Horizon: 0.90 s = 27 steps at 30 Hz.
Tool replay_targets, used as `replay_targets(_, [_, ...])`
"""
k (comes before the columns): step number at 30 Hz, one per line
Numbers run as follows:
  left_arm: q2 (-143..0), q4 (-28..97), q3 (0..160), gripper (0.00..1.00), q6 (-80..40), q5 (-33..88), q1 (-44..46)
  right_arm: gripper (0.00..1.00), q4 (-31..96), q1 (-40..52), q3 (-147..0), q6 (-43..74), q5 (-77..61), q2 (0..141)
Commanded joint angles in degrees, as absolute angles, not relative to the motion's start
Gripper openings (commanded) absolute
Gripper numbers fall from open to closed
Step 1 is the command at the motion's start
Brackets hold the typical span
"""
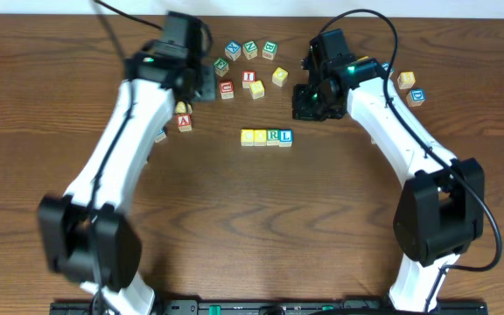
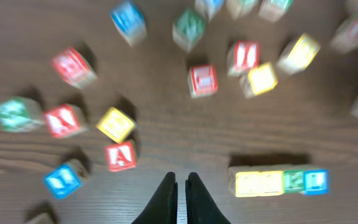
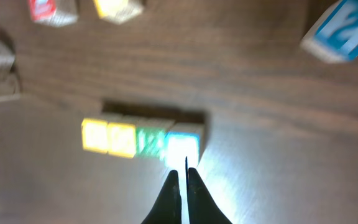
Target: Spell out CORL
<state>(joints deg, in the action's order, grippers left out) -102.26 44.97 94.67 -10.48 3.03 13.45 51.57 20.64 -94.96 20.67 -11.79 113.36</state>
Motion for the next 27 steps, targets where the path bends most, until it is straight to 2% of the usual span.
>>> replay_targets(1, [-100.7,45.3,95.4,0.07,-10.2,1.8,12.1,0.01,52.3,23.9,-92.8,22.7,-12.4,113.3])
replay_targets(10, [-100.8,46.0,95.3,0.07,-11.2,1.9,9.4,0.01,47.8,28.6,-82.5,28.7,-8.9,113.4])
replay_targets(27, [-100.8,46.0,95.3,0.07,-11.2,1.9,9.4,0.01,39.8,28.6,-77.9,29.8,-3.7,113.5])
